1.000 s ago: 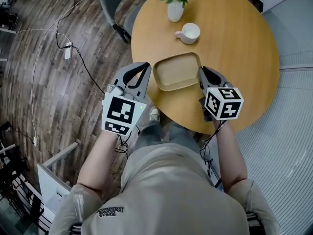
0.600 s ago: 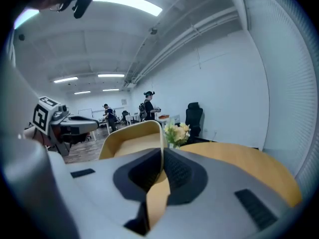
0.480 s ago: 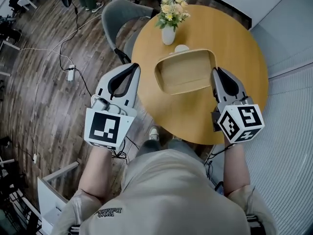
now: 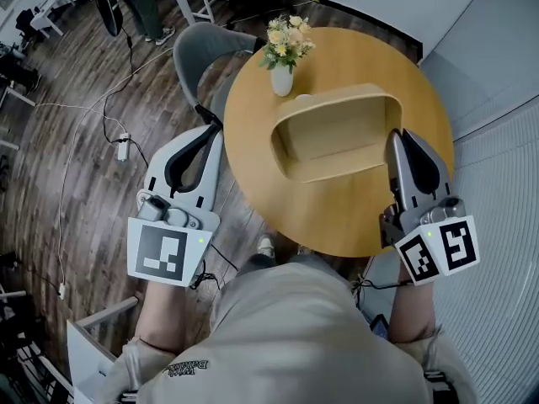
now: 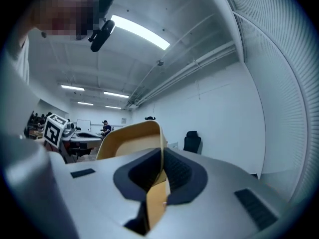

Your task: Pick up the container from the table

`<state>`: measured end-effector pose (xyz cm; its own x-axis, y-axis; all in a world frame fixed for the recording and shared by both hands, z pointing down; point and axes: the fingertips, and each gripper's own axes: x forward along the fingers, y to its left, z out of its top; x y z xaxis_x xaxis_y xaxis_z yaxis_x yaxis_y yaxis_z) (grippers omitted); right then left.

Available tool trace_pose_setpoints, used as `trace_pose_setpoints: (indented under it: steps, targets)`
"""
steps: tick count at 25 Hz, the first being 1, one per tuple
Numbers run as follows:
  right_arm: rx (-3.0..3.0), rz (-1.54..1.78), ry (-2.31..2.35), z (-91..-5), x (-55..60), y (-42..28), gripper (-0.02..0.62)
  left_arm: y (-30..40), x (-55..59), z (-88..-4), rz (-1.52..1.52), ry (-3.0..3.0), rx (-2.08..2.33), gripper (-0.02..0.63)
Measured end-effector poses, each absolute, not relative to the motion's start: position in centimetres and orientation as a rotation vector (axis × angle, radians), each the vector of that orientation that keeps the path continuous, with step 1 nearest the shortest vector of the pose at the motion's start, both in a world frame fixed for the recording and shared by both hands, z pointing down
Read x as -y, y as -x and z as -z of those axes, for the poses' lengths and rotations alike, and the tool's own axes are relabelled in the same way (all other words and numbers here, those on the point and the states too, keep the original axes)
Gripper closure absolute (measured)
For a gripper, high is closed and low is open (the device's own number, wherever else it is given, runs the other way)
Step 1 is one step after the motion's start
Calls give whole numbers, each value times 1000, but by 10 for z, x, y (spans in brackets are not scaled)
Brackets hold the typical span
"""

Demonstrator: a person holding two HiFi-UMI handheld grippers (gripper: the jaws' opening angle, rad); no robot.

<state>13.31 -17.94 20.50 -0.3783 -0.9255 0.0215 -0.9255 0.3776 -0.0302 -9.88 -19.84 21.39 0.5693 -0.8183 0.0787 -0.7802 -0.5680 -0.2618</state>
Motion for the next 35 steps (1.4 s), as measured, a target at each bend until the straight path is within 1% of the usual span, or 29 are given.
trace_pose_setpoints:
  steps: [4,8,18,35]
  targets:
    - [2560,27,-1758,-207,167,-133,558,99,192,-217,281,2629,-1349,584]
    - [2527,10,-1757,-218,161,-131,558,95,182,-221,264,2655,-1342,584]
    - [2525,-57,-1719,-238,158,-130,558,82,172,-250,341,2720,-1294,584]
    - [2538,-51,-1642,-248,171,-118,558,77,180,-253,360,2719,-1279,584]
